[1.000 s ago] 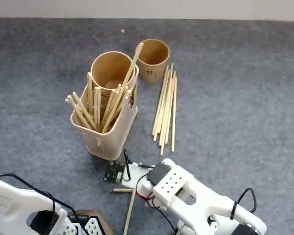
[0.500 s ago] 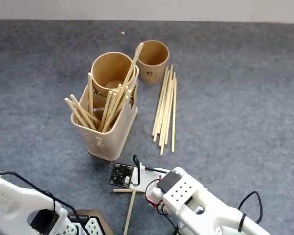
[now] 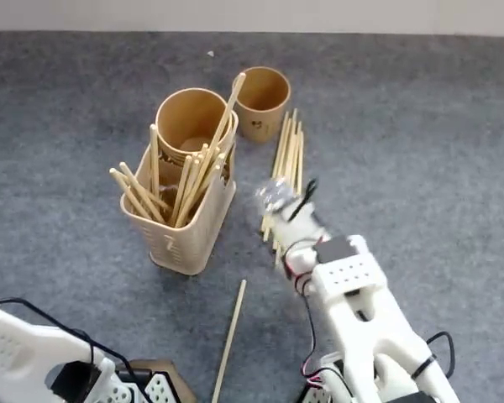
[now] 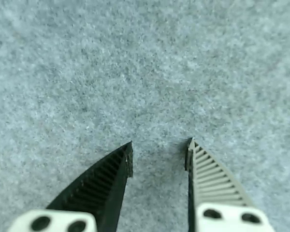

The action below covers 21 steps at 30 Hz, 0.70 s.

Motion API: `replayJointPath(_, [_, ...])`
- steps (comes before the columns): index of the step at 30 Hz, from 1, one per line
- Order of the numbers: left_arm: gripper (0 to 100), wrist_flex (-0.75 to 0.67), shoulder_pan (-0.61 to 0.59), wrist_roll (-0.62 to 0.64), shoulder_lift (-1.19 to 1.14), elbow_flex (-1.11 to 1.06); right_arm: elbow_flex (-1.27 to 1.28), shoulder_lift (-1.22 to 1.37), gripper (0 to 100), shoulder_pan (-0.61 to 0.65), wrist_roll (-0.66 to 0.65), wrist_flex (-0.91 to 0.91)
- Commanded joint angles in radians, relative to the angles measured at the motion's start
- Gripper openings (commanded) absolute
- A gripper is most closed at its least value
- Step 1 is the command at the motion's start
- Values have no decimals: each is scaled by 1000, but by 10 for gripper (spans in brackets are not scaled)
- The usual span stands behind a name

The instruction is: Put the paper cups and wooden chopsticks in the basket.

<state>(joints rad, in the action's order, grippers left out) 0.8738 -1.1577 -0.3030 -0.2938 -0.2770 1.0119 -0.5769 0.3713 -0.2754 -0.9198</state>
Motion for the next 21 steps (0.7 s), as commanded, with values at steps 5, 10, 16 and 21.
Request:
replayJointPath(5, [211, -2, 28, -3, 4, -8, -283, -21, 6, -27, 175, -76])
replayJointPath(10, [211, 2, 35, -3, 4, -8, -694, -21, 6, -1, 288, -79])
replayJointPath(16, [211, 2, 35, -2, 4, -7, -1046, -18, 6, 226, 310, 116])
replayJointPath(21, [211, 2, 31, -2, 4, -7, -983, -7, 6, 383, 287, 315])
